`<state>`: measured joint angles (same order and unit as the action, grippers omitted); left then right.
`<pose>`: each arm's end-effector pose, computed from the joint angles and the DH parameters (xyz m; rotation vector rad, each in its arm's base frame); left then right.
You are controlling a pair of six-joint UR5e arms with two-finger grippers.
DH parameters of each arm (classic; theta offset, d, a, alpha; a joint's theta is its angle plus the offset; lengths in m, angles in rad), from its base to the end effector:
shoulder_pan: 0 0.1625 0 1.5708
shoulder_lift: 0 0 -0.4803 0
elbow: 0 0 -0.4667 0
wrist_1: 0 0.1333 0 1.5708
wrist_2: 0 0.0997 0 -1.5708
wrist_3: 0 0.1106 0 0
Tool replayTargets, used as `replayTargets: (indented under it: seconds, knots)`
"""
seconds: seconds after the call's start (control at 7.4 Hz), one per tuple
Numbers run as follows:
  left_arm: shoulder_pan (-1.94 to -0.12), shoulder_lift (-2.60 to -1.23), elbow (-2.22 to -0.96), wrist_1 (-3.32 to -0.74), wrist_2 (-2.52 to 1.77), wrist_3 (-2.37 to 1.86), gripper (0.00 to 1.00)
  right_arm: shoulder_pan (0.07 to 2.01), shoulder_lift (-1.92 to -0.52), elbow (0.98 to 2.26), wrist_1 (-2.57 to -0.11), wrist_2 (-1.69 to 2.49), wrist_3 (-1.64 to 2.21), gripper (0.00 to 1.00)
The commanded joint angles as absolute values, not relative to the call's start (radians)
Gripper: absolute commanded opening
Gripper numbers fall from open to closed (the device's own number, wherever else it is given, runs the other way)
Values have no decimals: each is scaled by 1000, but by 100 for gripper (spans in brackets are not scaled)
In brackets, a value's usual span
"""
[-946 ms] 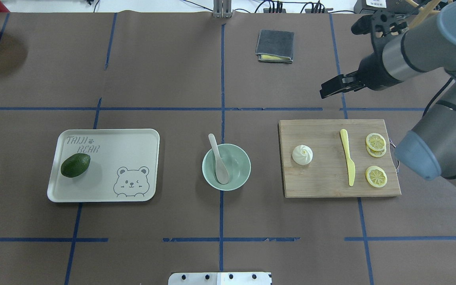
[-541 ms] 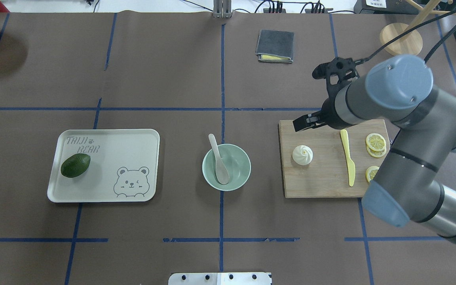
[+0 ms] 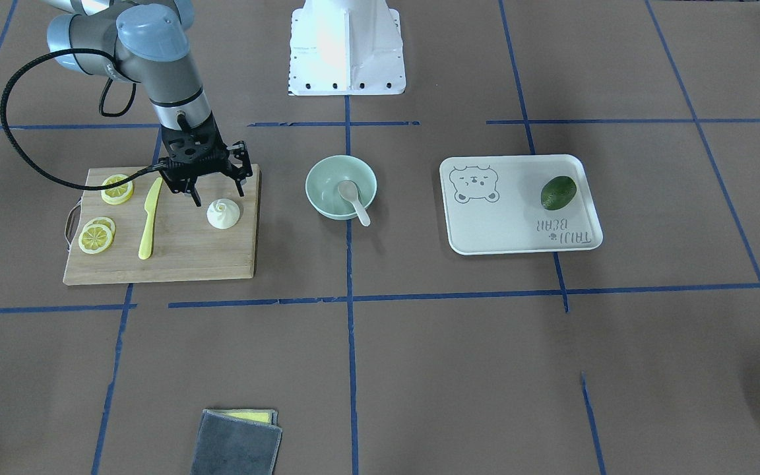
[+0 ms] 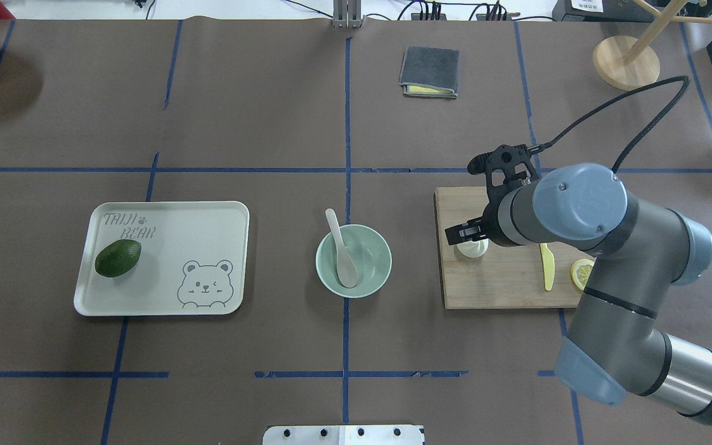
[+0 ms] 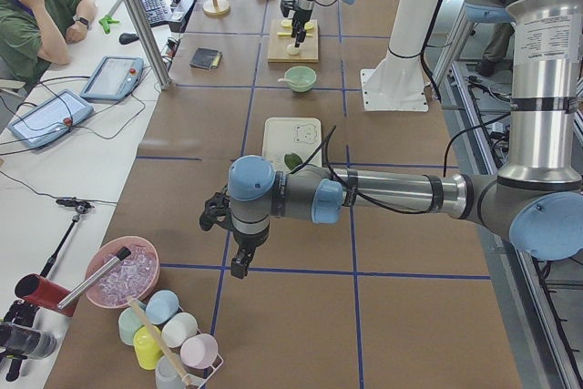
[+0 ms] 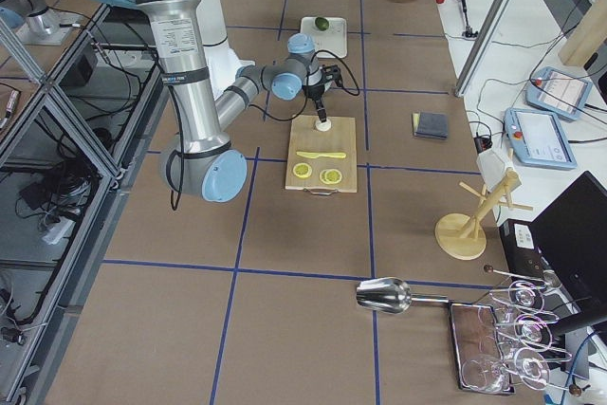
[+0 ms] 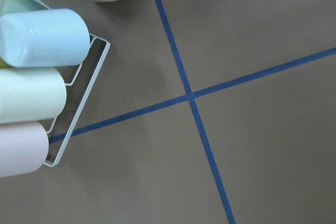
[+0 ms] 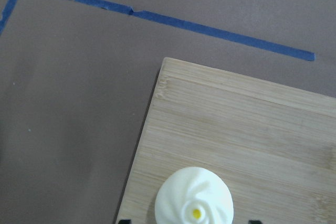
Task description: Put spoon and bun in bowl
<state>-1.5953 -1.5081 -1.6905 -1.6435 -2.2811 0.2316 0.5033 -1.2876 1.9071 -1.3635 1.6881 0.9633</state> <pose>-0.0745 -0.5439 0.6855 0.2143 0.6894 0.2441 -0.5223 -0.4250 0.3537 0.3418 -0.7606 -0.1466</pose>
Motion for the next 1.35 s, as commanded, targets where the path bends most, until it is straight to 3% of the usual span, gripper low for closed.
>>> replayTargets:
  seconds: [0.0, 0.27, 0.41, 0.54, 0.95, 1.22]
  knots:
    - [-1595, -1506, -1693, -1640, -2281, 232, 100, 485, -1292, 1878, -1359, 1669, 963, 66]
    - [-1595, -1505, -1694, -1640, -2281, 232, 100, 486, -1293, 1875, -1364, 1663, 962, 42]
    - [-1595, -1505, -1694, -1641, -2281, 233, 100, 488, -1292, 1875, -1365, 1663, 960, 17]
    - [-1595, -1505, -1694, -1640, -2281, 232, 100, 486, -1289, 1875, -1367, 1663, 960, 0]
    - [-1595, -1505, -1694, -1640, -2281, 232, 100, 483, -1209, 1879, -1391, 1663, 969, 0]
    - [-1595, -1505, -1694, -1640, -2281, 232, 100, 448, -971, 1876, -1648, 1658, 1098, 0]
